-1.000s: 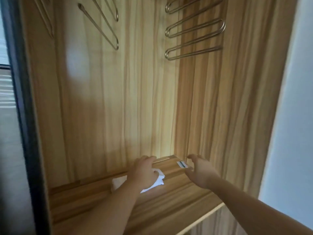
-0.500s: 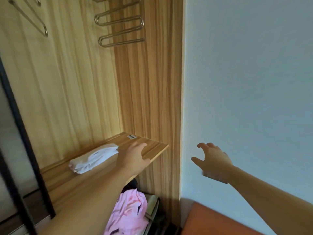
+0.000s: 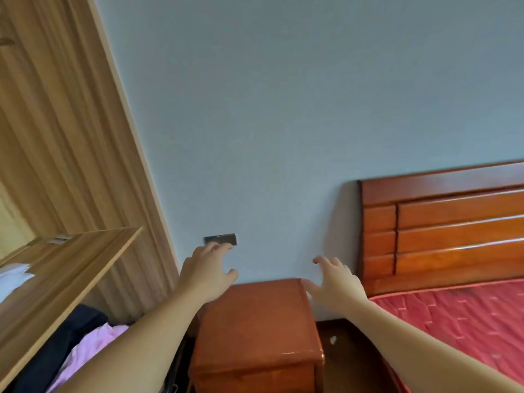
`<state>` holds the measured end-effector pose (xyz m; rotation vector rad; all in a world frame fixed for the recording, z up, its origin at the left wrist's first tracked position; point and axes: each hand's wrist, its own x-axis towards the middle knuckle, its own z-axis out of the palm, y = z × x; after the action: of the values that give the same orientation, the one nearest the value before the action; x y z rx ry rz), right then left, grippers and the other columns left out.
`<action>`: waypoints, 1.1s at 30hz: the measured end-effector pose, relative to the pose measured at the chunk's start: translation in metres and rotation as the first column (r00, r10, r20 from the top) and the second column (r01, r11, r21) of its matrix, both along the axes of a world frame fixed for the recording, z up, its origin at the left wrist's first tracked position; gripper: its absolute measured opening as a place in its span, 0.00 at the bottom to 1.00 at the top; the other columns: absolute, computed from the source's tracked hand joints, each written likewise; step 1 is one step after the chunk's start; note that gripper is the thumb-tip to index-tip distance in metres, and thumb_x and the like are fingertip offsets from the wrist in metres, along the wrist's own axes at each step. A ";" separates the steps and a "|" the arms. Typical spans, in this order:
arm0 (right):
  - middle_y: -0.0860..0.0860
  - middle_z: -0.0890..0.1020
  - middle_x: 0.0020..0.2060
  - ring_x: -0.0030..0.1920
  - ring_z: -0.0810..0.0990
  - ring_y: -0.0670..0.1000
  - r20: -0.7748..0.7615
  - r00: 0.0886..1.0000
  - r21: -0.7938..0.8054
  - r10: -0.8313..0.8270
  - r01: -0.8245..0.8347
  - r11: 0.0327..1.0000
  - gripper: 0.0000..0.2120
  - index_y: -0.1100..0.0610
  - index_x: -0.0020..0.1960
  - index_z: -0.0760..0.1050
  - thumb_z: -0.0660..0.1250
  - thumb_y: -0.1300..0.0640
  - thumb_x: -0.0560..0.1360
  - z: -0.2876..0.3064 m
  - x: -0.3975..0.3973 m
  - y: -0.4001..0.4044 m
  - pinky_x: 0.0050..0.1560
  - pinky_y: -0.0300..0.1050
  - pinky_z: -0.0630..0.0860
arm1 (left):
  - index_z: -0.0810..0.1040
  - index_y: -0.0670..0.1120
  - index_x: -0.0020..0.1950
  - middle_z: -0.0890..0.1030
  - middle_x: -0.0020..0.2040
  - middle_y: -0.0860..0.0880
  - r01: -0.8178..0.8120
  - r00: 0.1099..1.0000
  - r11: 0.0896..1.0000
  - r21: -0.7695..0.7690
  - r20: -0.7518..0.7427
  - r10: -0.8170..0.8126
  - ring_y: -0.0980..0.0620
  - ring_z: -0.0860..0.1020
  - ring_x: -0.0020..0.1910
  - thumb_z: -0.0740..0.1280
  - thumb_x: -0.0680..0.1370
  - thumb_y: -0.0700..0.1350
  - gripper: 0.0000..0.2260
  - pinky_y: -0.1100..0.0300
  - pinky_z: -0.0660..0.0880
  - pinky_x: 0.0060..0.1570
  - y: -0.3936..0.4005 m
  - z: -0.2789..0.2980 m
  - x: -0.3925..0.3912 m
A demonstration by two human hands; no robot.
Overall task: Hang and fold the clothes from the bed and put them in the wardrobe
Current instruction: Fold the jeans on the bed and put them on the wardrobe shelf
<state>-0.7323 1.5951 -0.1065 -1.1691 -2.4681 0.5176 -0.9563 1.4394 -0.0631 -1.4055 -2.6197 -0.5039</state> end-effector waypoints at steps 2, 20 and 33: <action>0.49 0.71 0.66 0.64 0.72 0.53 -0.005 0.995 -0.018 -0.097 0.097 0.995 0.29 0.47 0.71 0.63 0.61 0.37 0.74 -0.009 0.045 -0.021 0.62 0.53 0.71 | 0.67 0.57 0.72 0.70 0.71 0.55 0.098 0.995 0.995 -0.019 -0.010 -0.098 0.50 0.68 0.68 0.64 0.74 0.56 0.26 0.52 0.70 0.62 0.004 -0.013 0.032; 0.49 0.70 0.63 0.63 0.70 0.53 0.084 0.755 -0.049 -0.650 0.655 0.754 0.29 0.47 0.71 0.62 0.63 0.40 0.74 -0.020 0.412 -0.238 0.59 0.50 0.72 | 0.65 0.59 0.72 0.69 0.70 0.56 0.734 0.679 0.670 -0.107 0.093 -0.728 0.52 0.68 0.68 0.63 0.74 0.59 0.26 0.54 0.70 0.62 -0.041 -0.049 0.378; 0.49 0.73 0.63 0.64 0.72 0.53 0.065 0.286 0.121 -0.956 0.949 0.292 0.27 0.47 0.70 0.65 0.63 0.40 0.74 0.005 0.776 -0.471 0.60 0.50 0.72 | 0.66 0.57 0.73 0.69 0.70 0.54 0.983 0.174 0.168 -0.076 0.077 -0.982 0.52 0.67 0.69 0.64 0.75 0.58 0.26 0.52 0.68 0.66 -0.151 -0.026 0.812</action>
<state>0.0437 1.1237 -0.1013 -2.3811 -1.3083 -0.0314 -0.1439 1.2881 -0.0890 -3.0493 -1.2424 -0.4116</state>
